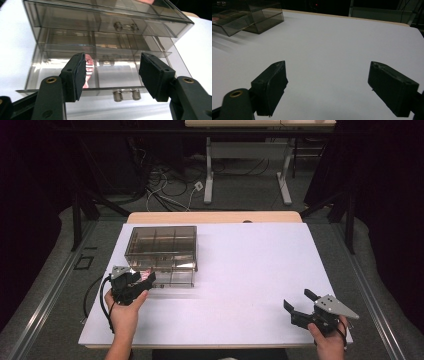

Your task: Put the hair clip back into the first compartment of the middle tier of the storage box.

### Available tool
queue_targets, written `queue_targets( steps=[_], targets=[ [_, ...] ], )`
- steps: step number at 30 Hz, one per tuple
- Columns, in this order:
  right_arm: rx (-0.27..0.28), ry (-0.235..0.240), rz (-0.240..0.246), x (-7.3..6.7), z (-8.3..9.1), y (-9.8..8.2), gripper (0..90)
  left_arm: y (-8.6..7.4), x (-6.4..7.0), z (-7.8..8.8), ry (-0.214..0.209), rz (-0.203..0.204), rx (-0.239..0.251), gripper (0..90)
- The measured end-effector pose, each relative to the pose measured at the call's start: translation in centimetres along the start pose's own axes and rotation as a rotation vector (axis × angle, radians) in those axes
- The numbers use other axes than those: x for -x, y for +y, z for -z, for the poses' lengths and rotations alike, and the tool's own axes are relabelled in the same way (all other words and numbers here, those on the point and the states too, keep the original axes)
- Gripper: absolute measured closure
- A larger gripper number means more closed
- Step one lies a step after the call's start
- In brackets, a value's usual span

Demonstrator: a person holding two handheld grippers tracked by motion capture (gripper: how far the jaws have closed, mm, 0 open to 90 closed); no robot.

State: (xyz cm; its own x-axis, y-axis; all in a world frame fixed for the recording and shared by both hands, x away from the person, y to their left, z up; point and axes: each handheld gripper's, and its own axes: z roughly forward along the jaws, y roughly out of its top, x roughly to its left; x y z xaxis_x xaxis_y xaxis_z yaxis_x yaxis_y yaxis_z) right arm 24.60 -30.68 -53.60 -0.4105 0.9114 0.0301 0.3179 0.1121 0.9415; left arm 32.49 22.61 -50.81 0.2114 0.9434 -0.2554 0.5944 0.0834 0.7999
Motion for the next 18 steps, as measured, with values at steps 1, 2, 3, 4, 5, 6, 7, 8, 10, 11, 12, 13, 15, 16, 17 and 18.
queue_targets(
  steps=[1, 2, 3, 4, 5, 6, 7, 8, 10, 11, 12, 13, 15, 16, 17, 18],
  targets=[
    [0.000, 0.001, -0.002, -0.02, 0.00, 0.01, 14.9, -0.01, 0.11, -0.01, -0.003, -0.001, 0.002, 38.8],
    [-0.001, -0.001, -0.001, -0.01, 0.02, 0.02, 14.9, -0.03, 0.22, -0.02, -0.005, -0.002, 0.003, 38.7],
    [0.000, 0.001, -0.002, -0.01, 0.00, 0.01, 14.9, -0.04, 0.28, -0.01, -0.007, -0.007, 0.003, 38.6],
    [0.001, 0.000, -0.004, -0.02, -0.01, 0.02, 14.9, -0.06, 0.36, 0.01, -0.007, -0.012, 0.002, 38.1],
    [0.002, -0.001, -0.003, -0.02, 0.00, 0.03, 14.9, -0.07, 0.43, 0.03, -0.011, -0.013, -0.001, 37.8],
    [0.001, -0.001, -0.003, -0.03, 0.01, 0.04, 14.9, -0.07, 0.47, 0.04, -0.016, -0.016, -0.004, 37.6],
    [0.003, 0.001, -0.003, -0.02, 0.00, 0.04, 14.9, -0.07, 0.51, 0.08, -0.020, -0.017, -0.005, 37.3],
    [0.001, 0.000, -0.006, -0.05, 0.02, 0.06, 14.9, -0.08, 0.55, 0.10, -0.023, -0.017, -0.005, 37.0],
    [0.004, 0.003, -0.006, -0.03, 0.00, 0.08, 14.9, -0.12, 0.56, 0.16, -0.021, -0.028, -0.014, 36.0],
    [0.005, 0.002, -0.009, -0.05, -0.03, 0.07, 14.9, -0.21, 0.59, 0.11, -0.017, -0.034, -0.010, 36.0],
    [0.003, 0.006, -0.006, -0.02, -0.04, 0.09, 14.9, -0.27, 0.59, 0.10, -0.012, -0.042, -0.015, 36.1],
    [0.008, 0.005, -0.005, -0.03, -0.10, 0.08, 14.9, -0.34, 0.59, 0.12, -0.010, -0.044, -0.024, 36.4],
    [0.005, 0.008, 0.003, 0.03, -0.12, 0.14, 14.9, -0.44, 0.55, 0.19, -0.002, -0.051, -0.031, 38.0],
    [0.004, 0.007, 0.004, 0.02, -0.14, 0.16, 14.9, -0.50, 0.54, 0.26, -0.001, -0.047, -0.028, 38.5],
    [0.004, 0.008, -0.003, -0.04, -0.18, 0.17, 14.9, -0.54, 0.51, 0.34, -0.002, -0.044, -0.025, 39.0],
    [0.005, 0.011, -0.002, -0.03, -0.23, 0.19, 14.9, -0.58, 0.49, 0.44, -0.004, -0.043, -0.026, 39.8]
  ],
)
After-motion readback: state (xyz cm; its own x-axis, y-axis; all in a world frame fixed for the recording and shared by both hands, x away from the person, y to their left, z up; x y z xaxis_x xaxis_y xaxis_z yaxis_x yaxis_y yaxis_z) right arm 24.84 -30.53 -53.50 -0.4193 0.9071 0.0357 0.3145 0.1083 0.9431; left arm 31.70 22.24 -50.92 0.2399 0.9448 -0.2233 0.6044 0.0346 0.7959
